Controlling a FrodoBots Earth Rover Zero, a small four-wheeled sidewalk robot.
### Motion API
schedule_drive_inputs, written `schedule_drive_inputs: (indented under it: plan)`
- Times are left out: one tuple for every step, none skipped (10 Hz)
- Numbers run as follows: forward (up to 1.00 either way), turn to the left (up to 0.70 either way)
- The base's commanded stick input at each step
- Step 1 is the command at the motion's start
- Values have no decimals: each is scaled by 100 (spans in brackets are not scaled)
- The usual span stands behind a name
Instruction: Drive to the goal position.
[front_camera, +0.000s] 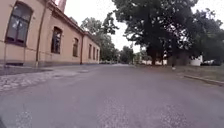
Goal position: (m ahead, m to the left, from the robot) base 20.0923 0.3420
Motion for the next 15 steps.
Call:
schedule_drive_inputs:
  plan:
    - [45,27]
    - [45,27]
    - [45,9]
    - [45,0]
    - [45,0]
    - [45,0]
    - [45,0]
    - [45,0]
    - [45,0]
    - [45,0]
    - [45,0]
    - [45,0]
    - [45,0]
    - [45,0]
    - [45,0]
